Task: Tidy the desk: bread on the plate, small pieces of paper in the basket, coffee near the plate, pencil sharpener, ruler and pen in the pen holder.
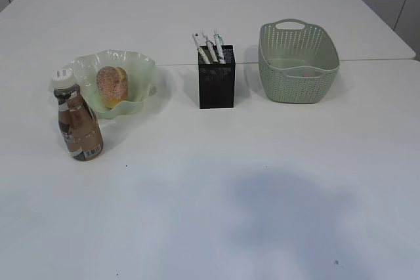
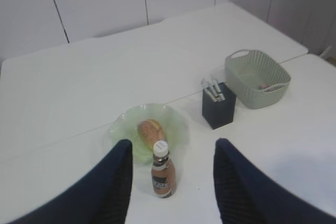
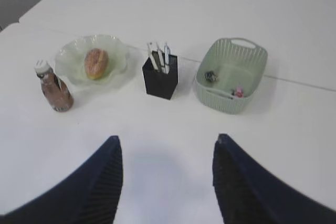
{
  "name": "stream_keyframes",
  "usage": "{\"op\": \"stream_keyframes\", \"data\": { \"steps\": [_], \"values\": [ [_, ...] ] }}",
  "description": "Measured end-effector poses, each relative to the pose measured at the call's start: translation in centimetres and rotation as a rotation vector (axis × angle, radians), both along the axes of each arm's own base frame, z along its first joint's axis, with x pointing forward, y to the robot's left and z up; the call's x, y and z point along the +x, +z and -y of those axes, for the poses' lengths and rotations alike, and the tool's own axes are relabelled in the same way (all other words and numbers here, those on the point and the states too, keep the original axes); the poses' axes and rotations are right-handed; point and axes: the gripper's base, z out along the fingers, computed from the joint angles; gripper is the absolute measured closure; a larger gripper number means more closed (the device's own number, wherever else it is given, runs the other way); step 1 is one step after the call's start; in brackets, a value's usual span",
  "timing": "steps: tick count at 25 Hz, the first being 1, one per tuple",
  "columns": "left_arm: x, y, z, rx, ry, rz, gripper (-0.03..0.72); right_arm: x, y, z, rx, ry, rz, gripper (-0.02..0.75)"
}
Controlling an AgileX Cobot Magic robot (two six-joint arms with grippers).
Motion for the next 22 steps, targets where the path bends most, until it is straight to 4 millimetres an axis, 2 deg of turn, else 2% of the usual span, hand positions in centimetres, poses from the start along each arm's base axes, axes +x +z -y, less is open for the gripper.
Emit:
{"op": "stream_keyframes", "data": {
  "steps": [1,2,3,4,6,7,8,11,14,18,20,22],
  "values": [
    [-1.0,0.0,-0.3,-0.021,-0.017,0.017,0.339,-0.4,-0.5,0.1,-0.002,0.000,-0.005,0.299],
    [-2.1,0.0,-0.6,-0.039,-0.030,0.036,0.342,-1.6,-1.8,0.5,-0.005,0.000,-0.014,0.299],
    [-3.0,-0.3,-0.8,-0.056,-0.047,0.044,0.344,-1.9,-2.1,0.7,-0.005,0.000,-0.015,0.299],
    [-3.7,-0.8,-0.9,-0.069,-0.067,0.043,0.345,-3.5,-3.3,1.2,-0.002,0.000,-0.006,0.299],
    [-4.4,-2.2,-0.8,-0.081,-0.109,0.020,0.347,-5.5,-4.6,1.9,0.000,0.003,0.019,0.299],
    [-4.7,-3.1,-0.7,-0.078,-0.135,0.003,0.347,-5.5,-4.6,1.9,0.000,0.003,0.019,0.299],
    [-4.8,-4.1,-0.5,-0.067,-0.160,-0.019,0.347,-7.7,-6.3,2.6,0.008,0.007,0.063,0.299],
    [-6.0,-7.2,-0.8,-0.026,-0.199,-0.037,0.347,-9.8,-8.7,3.4,0.010,0.009,0.103,0.299],
    [-8.2,-10.4,-1.8,-0.007,-0.211,-0.004,0.347,-11.3,-10.6,3.9,0.017,0.007,0.137,0.299],
    [-11.6,-14.8,-3.3,-0.033,-0.218,0.077,0.347,-11.5,-12.8,4.0,0.009,0.009,0.121,0.299],
    [-12.0,-16.4,-3.5,-0.036,-0.217,0.073,0.347,-11.8,-13.4,4.1,0.007,0.010,0.128,0.299],
    [-11.2,-17.2,-3.1,-0.033,-0.221,0.039,0.347,-11.8,-14.3,4.1,-0.009,0.019,0.130,0.299]
  ]
}}
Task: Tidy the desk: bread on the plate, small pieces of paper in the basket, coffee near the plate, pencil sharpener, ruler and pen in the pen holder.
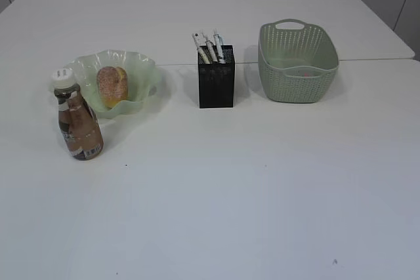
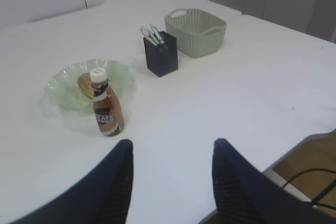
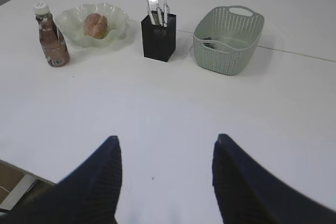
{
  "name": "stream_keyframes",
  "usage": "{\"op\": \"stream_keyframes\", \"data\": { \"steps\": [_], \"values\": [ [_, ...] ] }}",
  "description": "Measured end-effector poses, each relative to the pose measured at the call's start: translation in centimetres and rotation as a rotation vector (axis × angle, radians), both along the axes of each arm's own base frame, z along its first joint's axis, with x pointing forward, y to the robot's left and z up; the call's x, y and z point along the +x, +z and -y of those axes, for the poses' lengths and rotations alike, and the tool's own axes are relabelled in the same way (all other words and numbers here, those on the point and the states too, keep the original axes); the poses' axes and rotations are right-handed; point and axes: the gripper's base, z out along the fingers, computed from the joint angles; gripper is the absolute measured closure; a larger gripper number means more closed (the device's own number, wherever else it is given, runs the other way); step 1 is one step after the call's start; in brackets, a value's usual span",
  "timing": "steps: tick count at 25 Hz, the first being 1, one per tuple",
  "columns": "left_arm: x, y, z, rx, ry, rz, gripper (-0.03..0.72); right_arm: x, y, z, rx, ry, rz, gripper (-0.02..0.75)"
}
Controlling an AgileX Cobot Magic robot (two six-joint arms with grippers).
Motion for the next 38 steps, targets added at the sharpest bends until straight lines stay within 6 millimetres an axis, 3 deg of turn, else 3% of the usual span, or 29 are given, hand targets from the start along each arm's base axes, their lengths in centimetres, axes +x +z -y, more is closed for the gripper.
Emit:
{"op": "stream_keyframes", "data": {
  "steps": [7,13,28,38],
  "values": [
    [3.0,-3.5,1.6,0.049,-0.021,-0.118,0.347,0.3,-4.3,-0.5,-0.048,0.062,-0.010,0.299],
    [5.8,-8.1,2.8,0.135,-0.021,-0.231,0.347,1.0,-5.6,-0.9,-0.041,0.074,-0.017,0.299],
    [6.4,-8.6,2.9,0.138,-0.006,-0.213,0.347,2.4,-8.6,-1.8,-0.074,0.121,-0.113,0.299],
    [6.4,-8.5,2.9,0.131,-0.001,-0.215,0.347,2.5,-8.8,-1.7,-0.071,0.112,-0.123,0.299]
  ]
}}
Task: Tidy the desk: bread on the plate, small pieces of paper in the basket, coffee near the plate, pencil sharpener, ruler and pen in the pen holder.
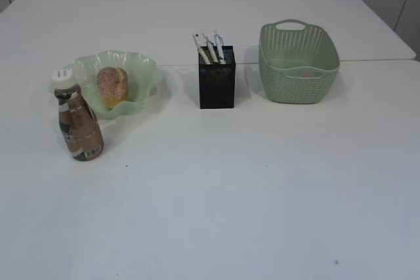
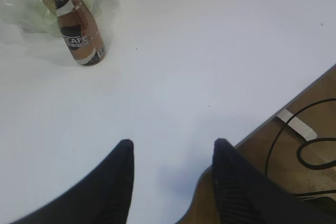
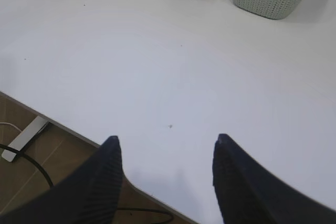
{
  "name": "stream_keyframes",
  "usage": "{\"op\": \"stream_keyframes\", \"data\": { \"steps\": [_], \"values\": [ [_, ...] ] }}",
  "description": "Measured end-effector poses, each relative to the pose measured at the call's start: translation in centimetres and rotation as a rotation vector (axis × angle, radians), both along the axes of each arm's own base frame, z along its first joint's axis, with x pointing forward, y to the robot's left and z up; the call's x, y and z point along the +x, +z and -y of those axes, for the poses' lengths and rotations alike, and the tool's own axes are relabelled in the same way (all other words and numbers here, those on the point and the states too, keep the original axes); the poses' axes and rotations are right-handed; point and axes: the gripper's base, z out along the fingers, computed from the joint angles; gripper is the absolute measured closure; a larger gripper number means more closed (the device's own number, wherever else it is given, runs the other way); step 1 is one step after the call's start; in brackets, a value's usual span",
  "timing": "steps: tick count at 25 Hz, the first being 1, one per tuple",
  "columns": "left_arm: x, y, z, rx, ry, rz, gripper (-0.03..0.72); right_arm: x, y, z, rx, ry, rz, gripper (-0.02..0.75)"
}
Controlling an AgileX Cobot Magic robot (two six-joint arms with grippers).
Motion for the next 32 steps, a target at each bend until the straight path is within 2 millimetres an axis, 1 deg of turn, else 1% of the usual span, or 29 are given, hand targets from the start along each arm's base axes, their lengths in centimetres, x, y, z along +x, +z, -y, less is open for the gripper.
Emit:
{"op": "stream_keyframes", "data": {
  "steps": [4,7,8,9,13,16,18,32],
  "values": [
    [0.01,0.00,-0.02,0.002,0.003,0.001,0.347,0.00,0.00,-0.01,0.002,-0.006,-0.001,0.299],
    [0.03,0.00,0.03,0.002,0.048,0.001,0.347,0.03,0.00,-0.07,0.002,-0.054,-0.001,0.299],
    [0.04,0.00,0.07,0.002,0.076,0.001,0.347,0.03,0.00,-0.07,0.002,-0.054,-0.001,0.299],
    [0.06,0.00,0.10,0.002,0.112,0.001,0.347,0.10,0.00,-0.20,0.002,-0.151,-0.001,0.299],
    [0.16,0.00,0.29,0.002,0.293,0.001,0.347,0.25,0.00,-0.41,0.002,-0.325,-0.001,0.299],
    [0.25,0.00,0.40,0.002,0.419,0.000,0.347,0.31,0.00,-0.46,0.002,-0.378,-0.001,0.299],
    [0.29,0.00,0.45,0.002,0.466,0.000,0.347,0.31,0.00,-0.47,0.002,-0.384,-0.001,0.299],
    [0.30,0.00,0.46,0.002,0.481,0.000,0.347,0.32,0.00,-0.46,0.000,-0.388,0.000,0.299]
  ]
}}
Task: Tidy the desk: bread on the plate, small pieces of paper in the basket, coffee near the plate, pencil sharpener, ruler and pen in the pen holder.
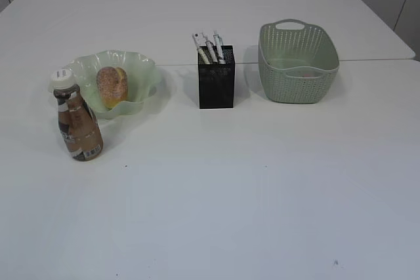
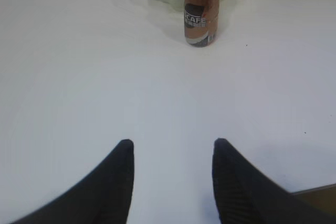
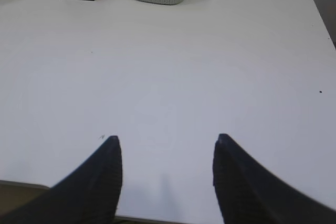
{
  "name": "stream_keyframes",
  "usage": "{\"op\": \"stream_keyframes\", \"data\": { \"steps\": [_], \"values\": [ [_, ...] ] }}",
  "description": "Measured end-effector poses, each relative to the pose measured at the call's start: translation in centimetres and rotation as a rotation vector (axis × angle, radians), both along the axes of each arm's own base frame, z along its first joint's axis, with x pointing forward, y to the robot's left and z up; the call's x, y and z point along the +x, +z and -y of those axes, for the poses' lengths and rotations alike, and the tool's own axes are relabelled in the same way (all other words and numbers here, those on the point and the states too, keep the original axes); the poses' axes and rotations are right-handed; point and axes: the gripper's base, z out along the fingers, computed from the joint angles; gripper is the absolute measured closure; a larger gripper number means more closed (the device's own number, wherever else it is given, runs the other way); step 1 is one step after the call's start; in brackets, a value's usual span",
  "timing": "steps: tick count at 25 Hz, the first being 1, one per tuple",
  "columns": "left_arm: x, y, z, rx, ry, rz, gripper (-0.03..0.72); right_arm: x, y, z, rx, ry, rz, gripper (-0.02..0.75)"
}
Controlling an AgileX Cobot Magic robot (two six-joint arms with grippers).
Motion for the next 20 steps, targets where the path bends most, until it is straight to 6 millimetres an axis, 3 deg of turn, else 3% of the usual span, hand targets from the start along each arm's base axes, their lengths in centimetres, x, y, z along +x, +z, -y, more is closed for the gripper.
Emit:
{"op": "stream_keyframes", "data": {
  "steps": [20],
  "values": [
    [-0.01,0.00,0.01,-0.002,-0.007,0.000,0.347,0.00,0.00,0.00,0.000,0.000,0.000,0.299]
  ]
}}
